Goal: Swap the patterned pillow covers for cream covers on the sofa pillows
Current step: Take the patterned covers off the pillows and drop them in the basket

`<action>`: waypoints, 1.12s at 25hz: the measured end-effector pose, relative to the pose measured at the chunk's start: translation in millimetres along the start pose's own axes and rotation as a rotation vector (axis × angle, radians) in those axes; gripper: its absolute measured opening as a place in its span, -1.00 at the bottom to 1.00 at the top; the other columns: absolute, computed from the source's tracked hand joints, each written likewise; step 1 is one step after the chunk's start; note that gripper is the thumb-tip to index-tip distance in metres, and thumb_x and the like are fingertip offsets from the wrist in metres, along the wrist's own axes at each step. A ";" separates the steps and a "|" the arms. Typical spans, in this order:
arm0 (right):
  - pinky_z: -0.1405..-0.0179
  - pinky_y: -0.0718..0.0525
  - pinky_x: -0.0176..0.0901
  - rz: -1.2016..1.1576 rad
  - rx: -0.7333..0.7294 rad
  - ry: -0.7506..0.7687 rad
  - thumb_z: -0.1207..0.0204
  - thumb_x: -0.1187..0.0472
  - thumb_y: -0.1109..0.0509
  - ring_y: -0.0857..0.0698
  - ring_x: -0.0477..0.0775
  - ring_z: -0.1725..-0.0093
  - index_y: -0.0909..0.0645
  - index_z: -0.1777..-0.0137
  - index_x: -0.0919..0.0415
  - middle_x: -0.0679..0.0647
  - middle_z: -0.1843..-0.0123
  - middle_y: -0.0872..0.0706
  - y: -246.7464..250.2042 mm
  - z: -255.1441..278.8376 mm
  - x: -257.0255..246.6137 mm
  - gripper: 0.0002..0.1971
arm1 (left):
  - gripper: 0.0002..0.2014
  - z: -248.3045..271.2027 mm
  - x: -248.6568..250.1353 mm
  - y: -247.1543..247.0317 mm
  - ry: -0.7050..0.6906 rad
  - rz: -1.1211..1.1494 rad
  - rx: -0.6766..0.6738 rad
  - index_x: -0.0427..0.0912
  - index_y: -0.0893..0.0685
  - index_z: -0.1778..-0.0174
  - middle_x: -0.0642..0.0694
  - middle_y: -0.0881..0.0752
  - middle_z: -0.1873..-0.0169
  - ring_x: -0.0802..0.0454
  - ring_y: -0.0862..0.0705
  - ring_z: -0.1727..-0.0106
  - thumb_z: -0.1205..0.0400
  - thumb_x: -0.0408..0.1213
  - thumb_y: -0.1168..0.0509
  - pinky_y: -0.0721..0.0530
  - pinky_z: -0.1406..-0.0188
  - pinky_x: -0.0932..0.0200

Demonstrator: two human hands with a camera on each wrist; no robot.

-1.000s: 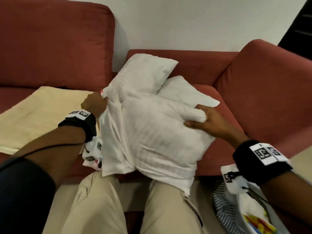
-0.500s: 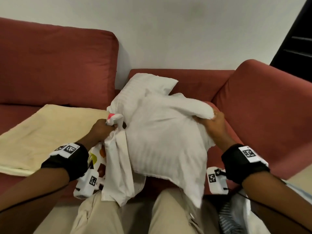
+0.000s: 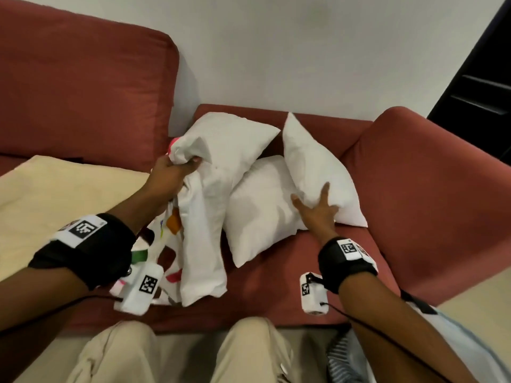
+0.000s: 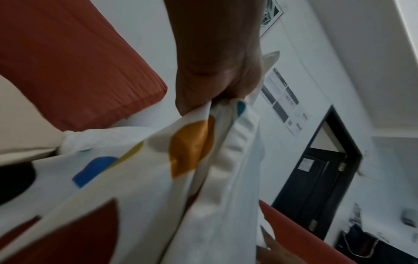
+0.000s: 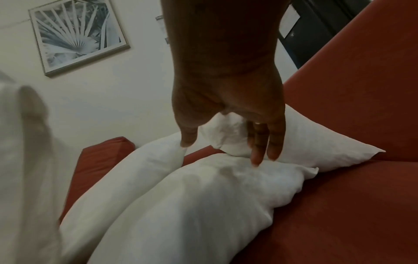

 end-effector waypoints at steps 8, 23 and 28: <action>-0.53 -0.39 0.27 -0.555 -0.494 0.225 0.12 -0.41 -0.68 -0.24 -0.03 -0.63 0.45 -0.55 -0.49 -0.14 -0.67 -0.11 -4.8 41.3 15.1 0.48 | -0.71 26.4 35.6 -91.7 0.080 0.265 -0.173 -0.22 -0.71 -0.16 -0.19 -0.81 -0.04 -0.11 -0.78 -0.11 -0.61 -0.12 -0.42 -0.70 -0.23 -0.10; 0.44 -0.74 -0.24 -0.832 -0.090 -0.239 -0.73 0.36 -0.08 -0.78 -0.07 0.37 -0.54 -0.05 0.14 -0.03 0.31 -0.80 154.0 114.0 188.7 -0.78 | -0.75 204.4 -104.8 -343.1 0.344 -0.136 -0.956 -0.34 -0.66 -0.17 -0.21 -0.76 0.10 0.03 -0.75 0.11 -0.59 -0.56 -0.32 -0.75 0.23 0.28; 0.10 -0.67 -0.10 -0.475 0.532 -0.167 -0.42 0.06 -0.44 -0.69 -0.05 0.16 -0.65 0.09 0.10 0.02 0.14 -0.76 198.3 107.2 286.6 -0.85 | -0.59 221.6 -131.9 -378.6 0.332 -0.259 -1.262 -0.22 -0.63 -0.26 -0.08 -0.76 -0.15 0.02 -0.72 -0.20 -0.51 -0.57 -0.44 -0.67 -0.24 0.21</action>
Point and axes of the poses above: each hand's wrist, its own z-axis away from the middle knuckle, its own y-axis out of the back of the hand, x = y × z, the point moved 2 cm from there along -z, towards the middle knuckle
